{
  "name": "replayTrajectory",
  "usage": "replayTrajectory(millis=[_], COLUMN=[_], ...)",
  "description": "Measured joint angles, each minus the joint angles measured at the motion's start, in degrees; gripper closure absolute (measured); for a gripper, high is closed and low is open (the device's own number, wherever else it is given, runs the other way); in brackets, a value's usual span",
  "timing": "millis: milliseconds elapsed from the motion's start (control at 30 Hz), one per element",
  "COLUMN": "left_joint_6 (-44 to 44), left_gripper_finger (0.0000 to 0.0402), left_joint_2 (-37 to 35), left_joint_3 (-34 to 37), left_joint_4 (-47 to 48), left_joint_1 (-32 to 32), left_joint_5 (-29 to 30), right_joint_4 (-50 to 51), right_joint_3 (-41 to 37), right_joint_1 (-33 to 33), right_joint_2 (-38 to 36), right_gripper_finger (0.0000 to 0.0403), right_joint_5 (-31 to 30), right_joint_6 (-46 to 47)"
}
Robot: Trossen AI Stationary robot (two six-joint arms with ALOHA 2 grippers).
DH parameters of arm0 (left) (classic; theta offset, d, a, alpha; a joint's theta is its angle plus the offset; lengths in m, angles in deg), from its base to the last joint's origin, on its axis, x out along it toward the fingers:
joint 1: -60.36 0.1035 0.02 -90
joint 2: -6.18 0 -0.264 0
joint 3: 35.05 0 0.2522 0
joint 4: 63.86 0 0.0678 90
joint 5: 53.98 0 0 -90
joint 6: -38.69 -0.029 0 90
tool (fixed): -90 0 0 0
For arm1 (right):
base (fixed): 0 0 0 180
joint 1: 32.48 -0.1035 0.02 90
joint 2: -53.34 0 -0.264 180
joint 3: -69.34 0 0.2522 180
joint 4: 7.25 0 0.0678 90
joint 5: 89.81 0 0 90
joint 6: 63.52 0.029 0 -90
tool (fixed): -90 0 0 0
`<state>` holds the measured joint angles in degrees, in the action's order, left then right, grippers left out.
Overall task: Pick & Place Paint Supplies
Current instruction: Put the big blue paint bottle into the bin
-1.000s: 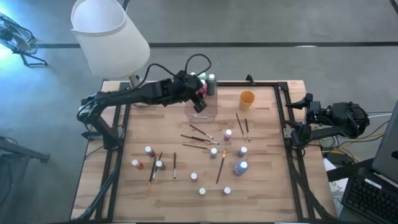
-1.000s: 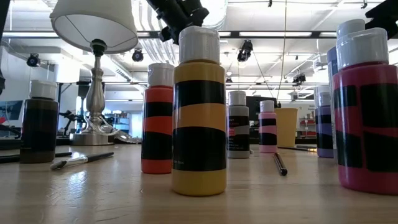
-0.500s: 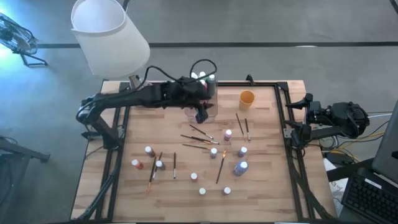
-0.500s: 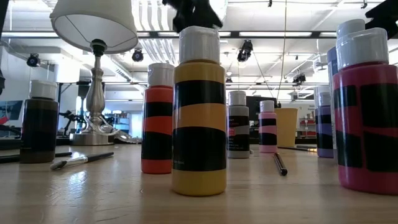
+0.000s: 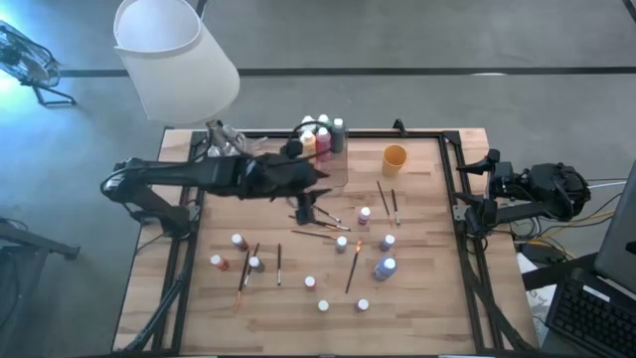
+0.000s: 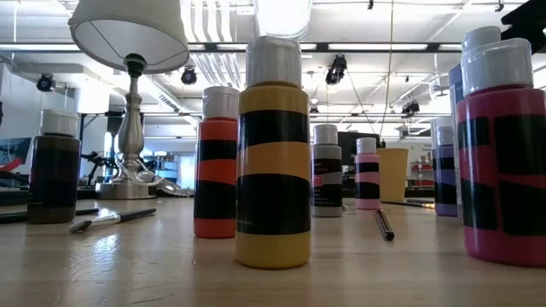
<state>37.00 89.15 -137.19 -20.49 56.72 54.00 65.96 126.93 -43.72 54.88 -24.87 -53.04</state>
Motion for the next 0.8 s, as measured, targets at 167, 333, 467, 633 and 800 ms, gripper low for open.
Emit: replayTrajectory(millis=[167,333,467,633,800], left_joint_6=[-0.13,-0.23,-0.81,-0.87,-0.90], left_gripper_finger=[0.0239,0.0239,0.0239,0.0239,0.0239], left_joint_2=[-5.69,-13.27,-19.76,-27.23,-32.15], left_joint_3=[6.79,17.84,27.19,37.98,46.58], left_joint_4=[-2.75,-10.33,-16.99,-24.27,-30.99], left_joint_1=[-2.47,-3.71,-4.03,-4.13,-4.13], left_joint_5=[4.29,5.96,5.96,5.85,5.68], right_joint_4=[0.00,0.00,-0.02,-0.01,0.00], right_joint_3=[0.00,0.00,0.00,0.00,0.00], right_joint_1=[0.01,0.00,0.00,0.01,0.02], right_joint_2=[0.00,-0.01,-0.02,-0.02,-0.02], right_gripper_finger=[0.0039,0.0039,0.0039,0.0039,0.0039], right_joint_5=[-0.01,0.00,-0.02,-0.01,-0.02], right_joint_6=[0.00,0.00,0.00,0.00,0.00])
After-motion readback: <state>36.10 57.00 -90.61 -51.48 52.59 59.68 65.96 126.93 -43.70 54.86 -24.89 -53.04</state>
